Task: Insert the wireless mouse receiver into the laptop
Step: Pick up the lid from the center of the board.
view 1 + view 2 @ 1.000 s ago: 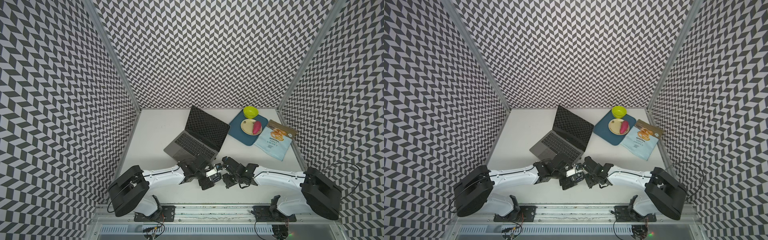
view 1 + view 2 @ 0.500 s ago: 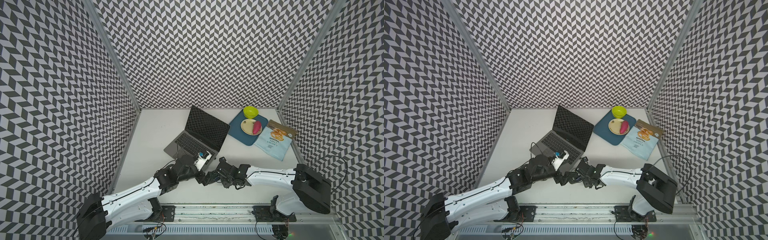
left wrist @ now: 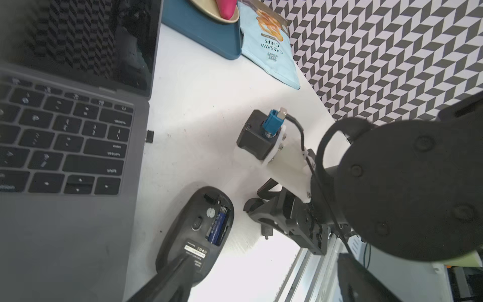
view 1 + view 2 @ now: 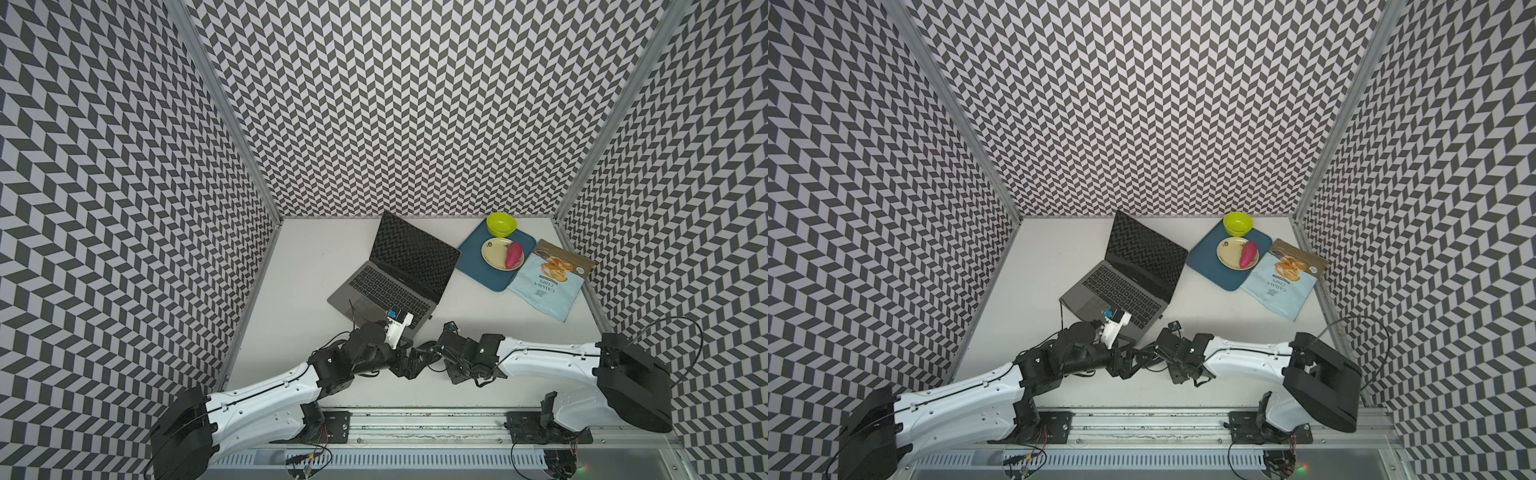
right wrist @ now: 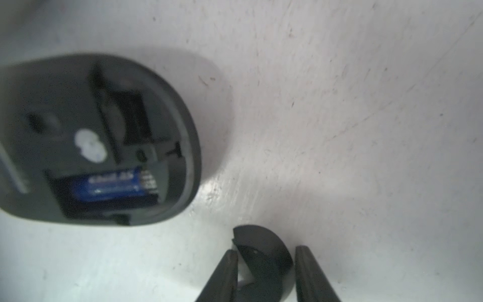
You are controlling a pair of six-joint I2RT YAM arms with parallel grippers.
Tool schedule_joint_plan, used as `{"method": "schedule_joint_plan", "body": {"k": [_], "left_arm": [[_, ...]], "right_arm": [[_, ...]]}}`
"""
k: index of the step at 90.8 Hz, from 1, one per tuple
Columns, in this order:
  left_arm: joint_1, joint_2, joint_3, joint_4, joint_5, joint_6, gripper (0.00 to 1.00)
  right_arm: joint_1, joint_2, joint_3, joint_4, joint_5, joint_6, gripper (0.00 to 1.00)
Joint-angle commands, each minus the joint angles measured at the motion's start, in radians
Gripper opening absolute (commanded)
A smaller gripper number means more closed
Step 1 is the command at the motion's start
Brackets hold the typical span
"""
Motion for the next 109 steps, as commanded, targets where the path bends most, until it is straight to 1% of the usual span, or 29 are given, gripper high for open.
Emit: {"method": "schedule_joint_plan", "body": {"k": [1, 9, 18, 28, 38, 42, 57, 65, 68, 70, 81, 93, 109], "left_arm": [[-0.017, 0.02, -0.053, 0.115, 0.052, -0.157, 0.88], [-0.041, 0.049, -0.077, 0.152, 0.064, -0.237, 0.86], [-0.073, 0.076, -0.102, 0.195, 0.076, -0.307, 0.85], [-0.099, 0.136, -0.119, 0.296, 0.111, -0.385, 0.8], [-0.104, 0.212, -0.078, 0.278, 0.128, -0.377, 0.75], [-0.104, 0.245, -0.072, 0.287, 0.142, -0.381, 0.71], [-0.105, 0.367, -0.038, 0.307, 0.187, -0.381, 0.62], [-0.105, 0.413, -0.028, 0.323, 0.206, -0.381, 0.6], [-0.105, 0.431, -0.022, 0.328, 0.214, -0.381, 0.58], [-0.105, 0.443, -0.019, 0.332, 0.22, -0.38, 0.57], [-0.105, 0.498, 0.006, 0.338, 0.239, -0.367, 0.55], [-0.105, 0.547, 0.018, 0.348, 0.259, -0.36, 0.49], [-0.104, 0.586, 0.026, 0.381, 0.288, -0.363, 0.35]], "right_arm": [[0.009, 0.045, -0.053, -0.075, -0.07, 0.036, 0.26], [0.009, 0.048, -0.054, -0.079, -0.082, 0.056, 0.21], [0.008, 0.031, -0.059, -0.069, -0.117, 0.071, 0.2], [0.0, 0.019, -0.067, -0.037, -0.163, 0.071, 0.2], [-0.016, 0.013, -0.078, -0.001, -0.214, 0.067, 0.2], [-0.021, 0.007, -0.082, 0.011, -0.232, 0.066, 0.2], [-0.033, -0.009, -0.079, 0.026, -0.232, 0.067, 0.2], [-0.034, -0.014, -0.081, 0.036, -0.232, 0.067, 0.2], [-0.034, -0.015, -0.083, 0.042, -0.288, 0.072, 0.2], [-0.034, -0.016, -0.085, 0.048, -0.304, 0.074, 0.2], [-0.033, -0.021, -0.081, 0.065, -0.334, 0.087, 0.2], [-0.032, -0.033, -0.084, 0.082, -0.344, 0.099, 0.2], [-0.032, -0.033, -0.091, 0.098, -0.353, 0.103, 0.2]]}}
